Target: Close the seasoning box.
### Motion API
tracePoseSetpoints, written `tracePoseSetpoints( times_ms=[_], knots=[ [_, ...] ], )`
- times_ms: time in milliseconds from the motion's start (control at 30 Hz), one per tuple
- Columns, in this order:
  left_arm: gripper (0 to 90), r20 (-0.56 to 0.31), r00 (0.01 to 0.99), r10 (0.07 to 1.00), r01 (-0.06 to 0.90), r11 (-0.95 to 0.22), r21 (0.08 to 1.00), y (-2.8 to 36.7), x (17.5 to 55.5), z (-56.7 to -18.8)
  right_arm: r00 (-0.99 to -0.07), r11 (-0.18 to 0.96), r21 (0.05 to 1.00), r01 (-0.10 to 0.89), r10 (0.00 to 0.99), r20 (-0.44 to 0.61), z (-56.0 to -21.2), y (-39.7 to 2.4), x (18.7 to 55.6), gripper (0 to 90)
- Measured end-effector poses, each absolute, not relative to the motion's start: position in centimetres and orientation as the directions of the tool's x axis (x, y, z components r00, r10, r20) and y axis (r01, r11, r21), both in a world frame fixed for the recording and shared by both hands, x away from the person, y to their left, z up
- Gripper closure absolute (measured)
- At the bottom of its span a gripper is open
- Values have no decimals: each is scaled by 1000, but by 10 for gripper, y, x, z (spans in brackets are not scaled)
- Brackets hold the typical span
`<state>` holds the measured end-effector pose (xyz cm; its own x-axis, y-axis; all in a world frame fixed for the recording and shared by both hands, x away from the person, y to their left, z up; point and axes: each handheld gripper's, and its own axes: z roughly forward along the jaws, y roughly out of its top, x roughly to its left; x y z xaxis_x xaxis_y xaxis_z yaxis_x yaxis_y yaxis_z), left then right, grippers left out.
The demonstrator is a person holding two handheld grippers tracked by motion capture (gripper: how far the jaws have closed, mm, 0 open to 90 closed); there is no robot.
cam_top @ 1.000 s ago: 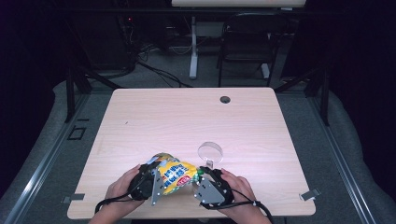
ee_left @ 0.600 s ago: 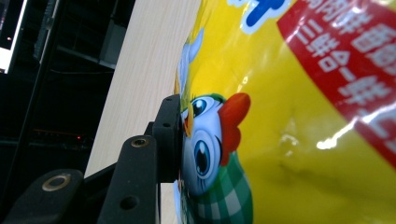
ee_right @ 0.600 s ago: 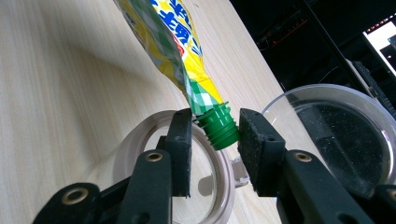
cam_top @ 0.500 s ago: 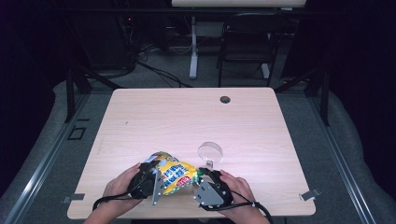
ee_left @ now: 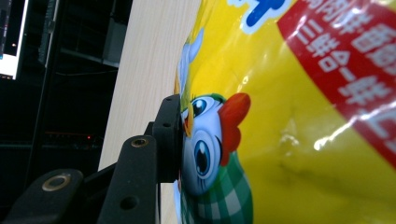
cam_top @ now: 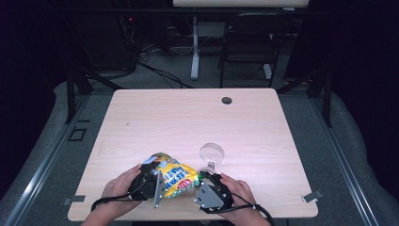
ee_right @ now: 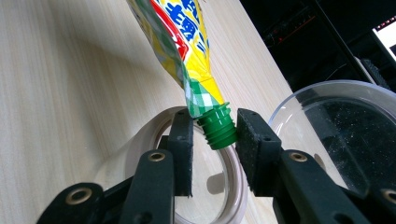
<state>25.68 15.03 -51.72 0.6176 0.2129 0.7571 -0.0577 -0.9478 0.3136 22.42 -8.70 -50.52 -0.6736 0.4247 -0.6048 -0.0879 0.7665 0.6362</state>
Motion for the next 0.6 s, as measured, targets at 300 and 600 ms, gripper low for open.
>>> tracePoseSetpoints(
  times_ms=[300, 600],
  knots=[
    [613, 773, 606, 188, -65, -957, 284, 150, 256, -514, -670, 771, 629, -96, 418, -614, -506, -86, 224, 679],
    [617, 787, 592, 171, -89, -957, 275, 149, 257, -514, -666, 774, 625, -100, 414, -620, -508, -86, 223, 674]
  ],
)
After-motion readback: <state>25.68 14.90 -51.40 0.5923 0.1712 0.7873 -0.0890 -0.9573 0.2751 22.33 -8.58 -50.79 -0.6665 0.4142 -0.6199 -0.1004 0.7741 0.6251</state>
